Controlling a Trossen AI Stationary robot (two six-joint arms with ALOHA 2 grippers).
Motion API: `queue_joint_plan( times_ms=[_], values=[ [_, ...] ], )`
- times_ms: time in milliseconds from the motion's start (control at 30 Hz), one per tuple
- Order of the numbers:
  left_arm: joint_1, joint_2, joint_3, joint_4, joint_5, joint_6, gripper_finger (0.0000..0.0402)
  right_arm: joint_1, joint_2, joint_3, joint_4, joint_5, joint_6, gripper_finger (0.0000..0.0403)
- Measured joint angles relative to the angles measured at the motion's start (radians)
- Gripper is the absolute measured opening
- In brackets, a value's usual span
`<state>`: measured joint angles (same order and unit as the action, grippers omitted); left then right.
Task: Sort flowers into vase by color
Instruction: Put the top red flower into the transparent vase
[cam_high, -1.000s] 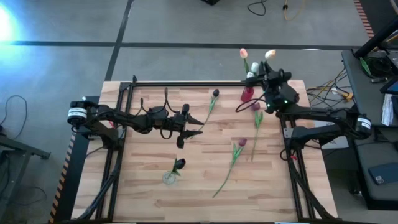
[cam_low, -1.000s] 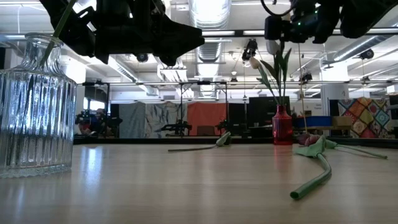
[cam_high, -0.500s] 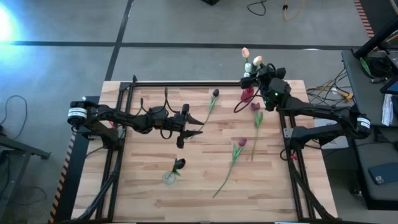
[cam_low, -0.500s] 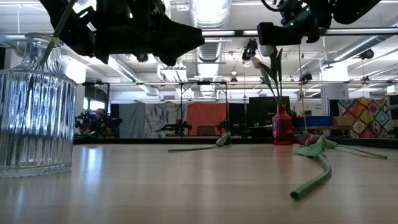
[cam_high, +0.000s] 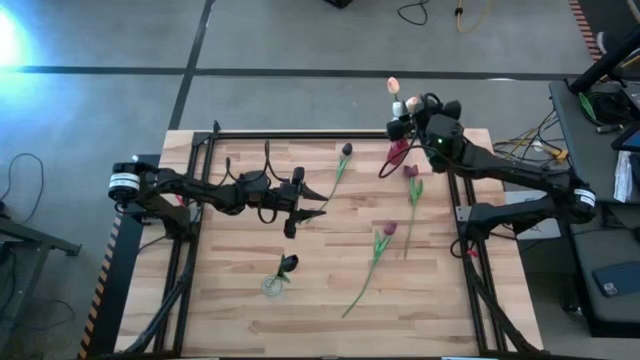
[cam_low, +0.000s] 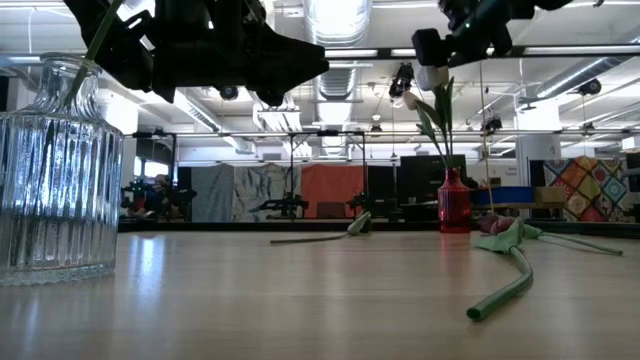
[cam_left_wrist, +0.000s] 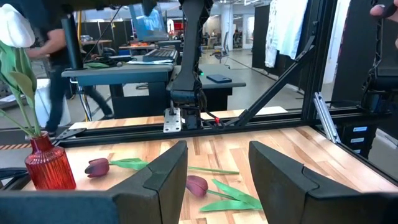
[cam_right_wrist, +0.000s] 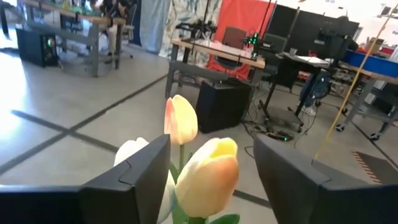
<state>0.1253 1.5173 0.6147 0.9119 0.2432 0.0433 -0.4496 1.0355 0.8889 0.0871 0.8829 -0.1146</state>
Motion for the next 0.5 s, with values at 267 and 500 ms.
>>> queue_joint_plan(
  times_ms=[267,500],
  values=[
    [0.0,0.0,0.0,0.0,0.0,0.0,0.0158,0.003,0.0,0.139,-0.197,-0.001,0.008,0.0258],
    [0.001,0.0,0.0,0.0,0.0,0.008,0.0158,0.044,-0.001,0.239,-0.276,-0.027,-0.044,0.0261]
  ],
)
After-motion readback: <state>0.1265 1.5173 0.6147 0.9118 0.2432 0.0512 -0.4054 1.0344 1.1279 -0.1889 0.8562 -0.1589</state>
